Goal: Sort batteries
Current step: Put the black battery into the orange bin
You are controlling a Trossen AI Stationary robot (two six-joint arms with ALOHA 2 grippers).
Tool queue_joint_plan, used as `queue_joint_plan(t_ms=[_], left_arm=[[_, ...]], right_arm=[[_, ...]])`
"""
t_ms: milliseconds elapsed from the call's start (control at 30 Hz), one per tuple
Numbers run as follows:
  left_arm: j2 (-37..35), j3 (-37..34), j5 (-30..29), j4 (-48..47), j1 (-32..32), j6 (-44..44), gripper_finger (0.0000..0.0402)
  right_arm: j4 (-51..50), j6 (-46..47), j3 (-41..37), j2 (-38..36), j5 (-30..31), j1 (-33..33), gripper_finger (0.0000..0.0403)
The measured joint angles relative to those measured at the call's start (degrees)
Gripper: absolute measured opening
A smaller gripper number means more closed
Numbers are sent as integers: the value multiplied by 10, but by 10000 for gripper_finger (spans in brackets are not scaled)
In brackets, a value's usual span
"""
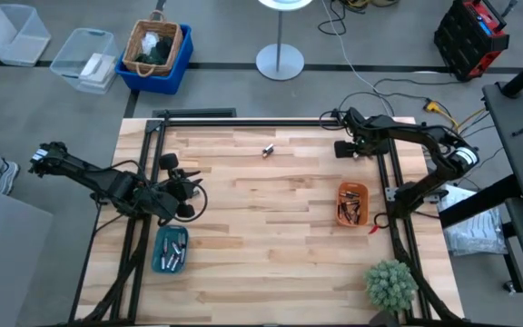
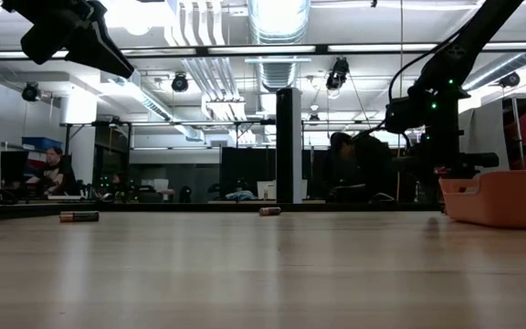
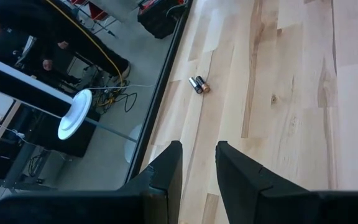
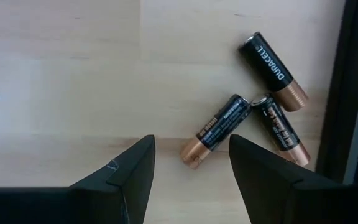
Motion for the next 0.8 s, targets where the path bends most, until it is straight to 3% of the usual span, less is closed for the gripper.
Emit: queue_joint_plan(t_ms=[467,800], left_arm=[[0,0,0,0,0,0,77],[0,0,0,0,0,0,78]], right_arm=[[-3,4,2,19,33,13,196],[3,22,3,20,34,13,166]])
